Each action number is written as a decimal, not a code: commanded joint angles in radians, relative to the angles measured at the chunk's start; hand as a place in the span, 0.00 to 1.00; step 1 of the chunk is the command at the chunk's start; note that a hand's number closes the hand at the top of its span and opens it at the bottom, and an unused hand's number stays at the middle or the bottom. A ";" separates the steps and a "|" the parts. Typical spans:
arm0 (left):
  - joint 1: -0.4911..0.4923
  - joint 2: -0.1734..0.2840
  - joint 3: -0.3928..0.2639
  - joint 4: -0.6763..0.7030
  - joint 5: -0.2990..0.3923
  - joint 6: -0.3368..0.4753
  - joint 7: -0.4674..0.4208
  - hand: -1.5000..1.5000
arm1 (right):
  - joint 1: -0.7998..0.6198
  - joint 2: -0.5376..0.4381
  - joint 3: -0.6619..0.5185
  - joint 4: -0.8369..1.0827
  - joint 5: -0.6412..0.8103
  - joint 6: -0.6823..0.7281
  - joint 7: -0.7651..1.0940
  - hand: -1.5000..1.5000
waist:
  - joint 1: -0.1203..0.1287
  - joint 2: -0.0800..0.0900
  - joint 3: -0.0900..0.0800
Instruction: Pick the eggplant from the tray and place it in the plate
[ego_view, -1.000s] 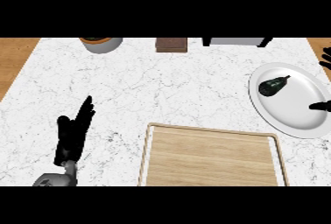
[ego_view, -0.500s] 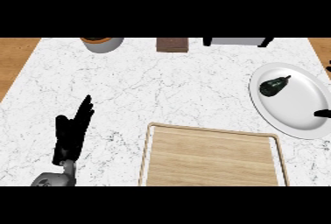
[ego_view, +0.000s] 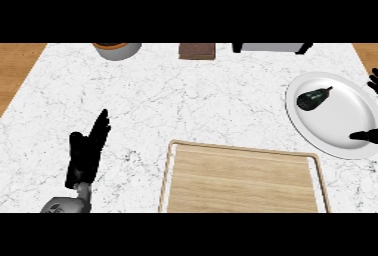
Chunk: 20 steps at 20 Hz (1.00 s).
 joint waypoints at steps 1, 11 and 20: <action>-0.027 -0.013 -0.001 0.010 -0.017 0.018 0.022 0.50 | 0.034 0.033 0.009 0.012 0.018 -0.019 -0.098 0.00 | -0.002 0.000 0.000; -0.050 -0.015 0.005 0.026 -0.019 0.001 0.016 0.50 | 0.012 -0.021 0.000 0.044 0.026 -0.052 -0.052 0.00 | 0.003 0.003 0.001; -0.043 0.008 0.028 0.024 0.010 -0.040 0.011 0.50 | 0.077 -0.066 -0.018 0.064 0.020 -0.065 -0.103 0.00 | 0.014 0.010 0.004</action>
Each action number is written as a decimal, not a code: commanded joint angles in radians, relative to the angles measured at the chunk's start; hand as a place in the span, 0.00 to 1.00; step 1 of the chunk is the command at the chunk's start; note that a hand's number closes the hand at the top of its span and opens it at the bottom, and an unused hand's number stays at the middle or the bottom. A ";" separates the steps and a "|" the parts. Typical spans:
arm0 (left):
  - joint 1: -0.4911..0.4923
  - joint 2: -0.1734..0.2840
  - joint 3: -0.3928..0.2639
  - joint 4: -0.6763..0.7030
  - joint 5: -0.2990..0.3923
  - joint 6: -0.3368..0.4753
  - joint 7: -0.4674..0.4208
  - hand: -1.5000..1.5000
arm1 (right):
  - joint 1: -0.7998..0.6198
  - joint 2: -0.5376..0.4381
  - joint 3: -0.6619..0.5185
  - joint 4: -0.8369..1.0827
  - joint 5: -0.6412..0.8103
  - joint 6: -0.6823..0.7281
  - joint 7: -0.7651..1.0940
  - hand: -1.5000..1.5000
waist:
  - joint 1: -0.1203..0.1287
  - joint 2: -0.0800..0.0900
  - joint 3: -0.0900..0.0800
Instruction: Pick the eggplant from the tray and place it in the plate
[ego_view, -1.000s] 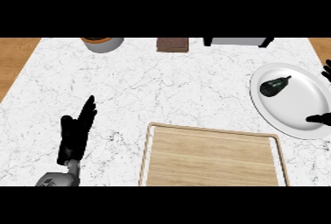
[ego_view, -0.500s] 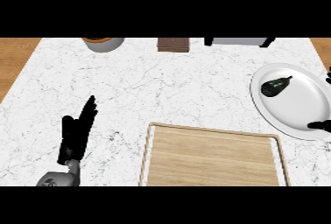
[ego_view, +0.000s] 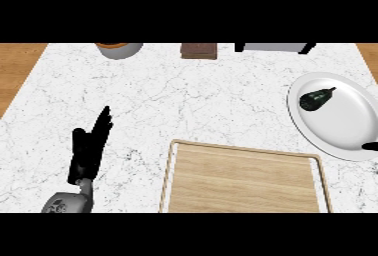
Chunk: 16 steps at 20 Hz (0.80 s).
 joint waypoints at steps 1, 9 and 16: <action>-0.029 -0.008 0.007 0.012 -0.006 0.015 0.034 0.50 | 0.018 -0.051 -0.013 0.013 -0.008 0.069 -0.037 0.00 | -0.007 -0.001 0.000; 0.011 -0.025 -0.007 0.016 0.005 -0.007 -0.022 0.50 | 0.046 -0.056 -0.050 0.017 -0.038 0.034 -0.059 0.00 | 0.003 0.005 0.003; -0.018 -0.004 0.011 -0.008 -0.005 0.006 0.023 0.50 | 0.076 -0.067 -0.088 0.028 -0.067 -0.028 -0.056 0.00 | 0.004 0.007 0.005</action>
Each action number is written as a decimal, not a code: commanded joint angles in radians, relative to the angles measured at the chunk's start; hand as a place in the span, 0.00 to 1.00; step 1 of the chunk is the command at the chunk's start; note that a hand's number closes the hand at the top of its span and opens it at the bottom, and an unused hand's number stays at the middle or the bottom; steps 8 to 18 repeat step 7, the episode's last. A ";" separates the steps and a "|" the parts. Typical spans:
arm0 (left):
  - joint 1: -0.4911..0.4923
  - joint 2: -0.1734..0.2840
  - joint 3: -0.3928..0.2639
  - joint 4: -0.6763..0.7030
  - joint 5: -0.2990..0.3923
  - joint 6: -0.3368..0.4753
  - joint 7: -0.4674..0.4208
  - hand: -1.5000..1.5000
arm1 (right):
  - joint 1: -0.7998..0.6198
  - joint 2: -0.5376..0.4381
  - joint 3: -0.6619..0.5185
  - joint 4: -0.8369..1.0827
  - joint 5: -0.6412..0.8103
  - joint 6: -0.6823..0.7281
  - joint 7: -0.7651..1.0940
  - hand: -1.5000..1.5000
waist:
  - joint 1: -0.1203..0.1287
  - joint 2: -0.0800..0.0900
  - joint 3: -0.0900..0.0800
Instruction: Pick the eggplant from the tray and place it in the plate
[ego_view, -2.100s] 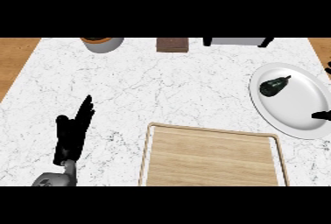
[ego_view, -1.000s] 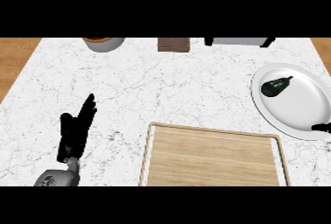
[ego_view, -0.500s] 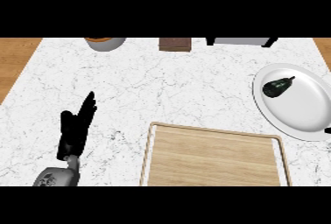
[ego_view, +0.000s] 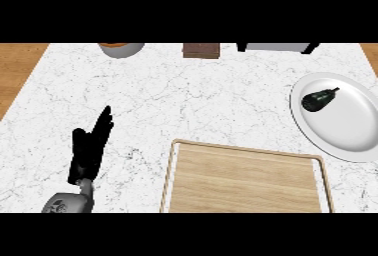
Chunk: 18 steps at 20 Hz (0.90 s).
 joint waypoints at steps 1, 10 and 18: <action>0.020 -0.019 -0.023 -0.025 -0.017 0.017 0.004 0.50 | 0.025 -0.043 -0.015 0.010 -0.010 0.028 -0.016 0.00 | 0.005 0.001 0.002; 0.035 -0.009 -0.026 -0.024 -0.012 -0.007 -0.007 0.50 | 0.033 -0.015 -0.009 0.010 0.002 -0.044 -0.006 0.00 | 0.018 0.005 0.003; 0.035 -0.009 -0.026 -0.024 -0.012 -0.007 -0.007 0.50 | 0.033 -0.015 -0.009 0.010 0.002 -0.044 -0.006 0.00 | 0.018 0.005 0.003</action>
